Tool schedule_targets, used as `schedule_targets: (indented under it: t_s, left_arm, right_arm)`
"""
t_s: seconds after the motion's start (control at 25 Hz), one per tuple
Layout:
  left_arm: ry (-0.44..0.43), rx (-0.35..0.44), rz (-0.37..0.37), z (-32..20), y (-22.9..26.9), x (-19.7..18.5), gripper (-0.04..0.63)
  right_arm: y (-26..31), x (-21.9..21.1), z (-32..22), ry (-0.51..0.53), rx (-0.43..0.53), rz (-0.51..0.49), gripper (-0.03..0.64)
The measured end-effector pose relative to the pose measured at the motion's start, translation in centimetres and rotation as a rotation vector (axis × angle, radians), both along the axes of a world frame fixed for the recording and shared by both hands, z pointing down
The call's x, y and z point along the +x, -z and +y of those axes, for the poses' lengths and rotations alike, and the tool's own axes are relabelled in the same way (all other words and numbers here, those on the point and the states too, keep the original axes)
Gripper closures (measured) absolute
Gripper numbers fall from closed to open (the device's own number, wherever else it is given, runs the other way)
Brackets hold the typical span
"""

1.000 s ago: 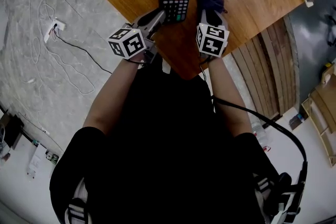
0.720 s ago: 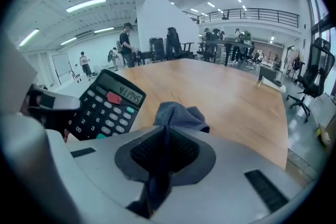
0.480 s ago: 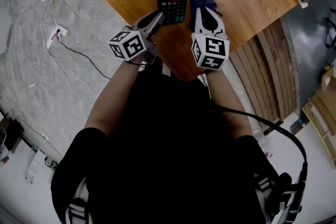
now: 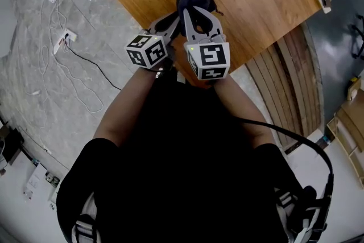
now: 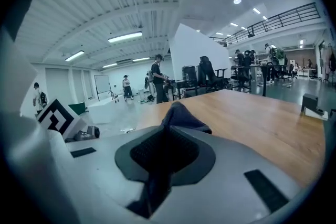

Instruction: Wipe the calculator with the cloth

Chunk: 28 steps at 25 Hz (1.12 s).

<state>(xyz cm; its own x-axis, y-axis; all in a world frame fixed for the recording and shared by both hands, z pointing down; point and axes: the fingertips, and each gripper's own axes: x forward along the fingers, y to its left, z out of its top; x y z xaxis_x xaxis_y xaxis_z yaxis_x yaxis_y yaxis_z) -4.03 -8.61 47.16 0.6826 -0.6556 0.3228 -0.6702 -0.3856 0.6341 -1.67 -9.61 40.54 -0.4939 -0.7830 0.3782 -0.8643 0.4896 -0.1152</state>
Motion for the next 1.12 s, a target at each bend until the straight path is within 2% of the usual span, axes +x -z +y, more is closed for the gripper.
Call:
schedule_targets:
  t_s: [0.28, 0.56, 0.72, 1.0, 1.12]
  left_arm:
    - [0.015, 0.083, -0.085, 0.5, 1.8, 0.3, 0.528]
    - [0.032, 0.193, -0.205, 1.3, 3.4, 0.9, 0.528]
    - [0.052, 0.202, -0.237, 1.4, 3.4, 1.1, 0.528]
    - [0.09, 0.211, -0.256, 0.9, 3.3, 0.7, 0.528]
    - [0.09, 0.224, -0.255, 1.0, 3.7, 0.8, 0.528]
  right_arm:
    - [-1.5, 2.4, -1.5, -0.077, -0.012, 0.026, 0.583]
    - [-3.5, 7.0, -2.9, -0.213, -0.088, -0.001, 0.582]
    - [-1.8, 5.4, -2.1, -0.161, -0.061, -0.063, 0.583]
    - [2.1, 0.6, 0.5, 0.01, 0.015, -0.133, 0.583]
    - [1.6, 1.2, 0.5, 0.004, 0.015, -0.12, 0.583]
